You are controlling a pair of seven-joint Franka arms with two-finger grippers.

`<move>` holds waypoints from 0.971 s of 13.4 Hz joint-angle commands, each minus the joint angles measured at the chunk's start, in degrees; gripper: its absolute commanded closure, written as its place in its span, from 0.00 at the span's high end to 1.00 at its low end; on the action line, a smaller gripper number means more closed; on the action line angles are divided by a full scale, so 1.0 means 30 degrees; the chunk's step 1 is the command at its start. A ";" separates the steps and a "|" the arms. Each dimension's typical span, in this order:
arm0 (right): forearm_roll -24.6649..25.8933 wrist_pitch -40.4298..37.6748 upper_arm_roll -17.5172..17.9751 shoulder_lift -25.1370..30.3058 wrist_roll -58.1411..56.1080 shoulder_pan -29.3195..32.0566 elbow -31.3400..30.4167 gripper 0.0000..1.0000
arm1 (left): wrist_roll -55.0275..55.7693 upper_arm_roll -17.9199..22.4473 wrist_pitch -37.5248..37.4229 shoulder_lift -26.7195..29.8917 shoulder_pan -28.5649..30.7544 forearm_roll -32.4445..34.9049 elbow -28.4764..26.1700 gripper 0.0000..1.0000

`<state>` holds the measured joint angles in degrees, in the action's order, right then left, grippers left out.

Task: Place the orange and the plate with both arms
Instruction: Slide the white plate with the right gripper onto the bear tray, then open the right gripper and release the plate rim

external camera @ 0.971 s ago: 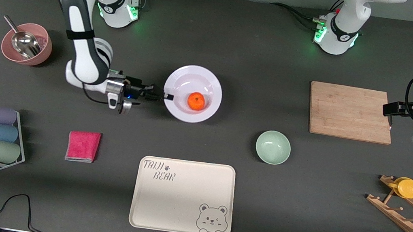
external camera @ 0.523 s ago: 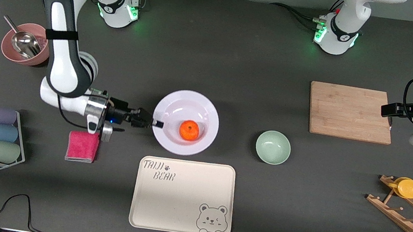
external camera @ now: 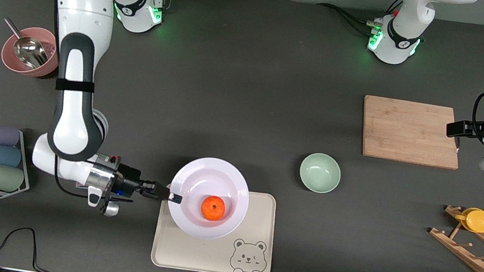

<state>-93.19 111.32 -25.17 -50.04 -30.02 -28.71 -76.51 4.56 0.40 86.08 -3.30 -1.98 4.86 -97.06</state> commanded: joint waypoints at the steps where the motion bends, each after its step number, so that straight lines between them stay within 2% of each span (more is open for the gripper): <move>1: 0.0066 -0.0223 0.2024 -0.3291 0.0664 0.2444 0.4602 0.00 | -0.0202 0.0189 -0.0363 -0.0190 -0.0305 0.0022 0.0391 1.00; 4: 0.0067 0.1000 0.2616 -0.5028 0.0427 0.2716 0.6371 0.00 | -0.0115 0.0189 -0.0158 -0.0190 -0.0305 0.0022 0.0391 1.00; 13: 0.0272 0.2267 0.2764 -0.6173 -0.0976 0.2248 0.6372 0.00 | -0.0173 0.0160 -0.0157 -0.0190 -0.0305 0.0022 0.0450 1.00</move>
<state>-93.03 117.32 -17.30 -67.30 -31.53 -22.13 -59.87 4.55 0.40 86.15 -3.36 -2.07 4.85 -96.96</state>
